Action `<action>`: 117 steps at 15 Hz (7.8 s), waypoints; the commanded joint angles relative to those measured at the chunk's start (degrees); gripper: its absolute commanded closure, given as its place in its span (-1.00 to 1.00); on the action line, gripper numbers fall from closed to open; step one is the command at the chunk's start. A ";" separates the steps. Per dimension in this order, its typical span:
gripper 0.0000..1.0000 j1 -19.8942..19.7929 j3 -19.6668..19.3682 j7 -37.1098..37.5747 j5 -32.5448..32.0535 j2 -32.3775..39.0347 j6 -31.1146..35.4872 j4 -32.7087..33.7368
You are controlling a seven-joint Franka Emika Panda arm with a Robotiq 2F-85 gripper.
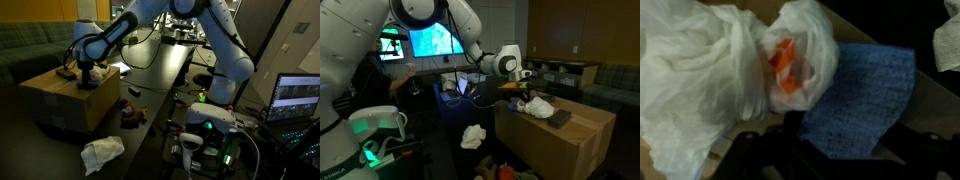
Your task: Swap the things on the table with the things on the box
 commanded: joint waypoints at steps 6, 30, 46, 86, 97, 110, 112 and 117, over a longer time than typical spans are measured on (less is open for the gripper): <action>0.73 -0.70 0.67 -3.48 -0.32 -1.98 -2.52 0.22; 0.73 2.95 5.43 4.20 3.56 -26.00 0.42 -33.77; 0.73 13.21 0.76 33.03 5.34 -9.61 17.01 -35.49; -1.00 19.77 3.26 36.79 13.41 2.34 30.46 -30.75; -1.00 18.89 0.20 36.00 13.01 10.66 31.32 -24.00; -1.00 17.81 -1.62 35.36 12.74 15.47 29.71 -20.45; -0.90 17.88 -1.95 35.35 12.69 15.36 29.66 -20.59; -0.06 18.03 -2.57 35.28 12.59 14.92 29.54 -20.79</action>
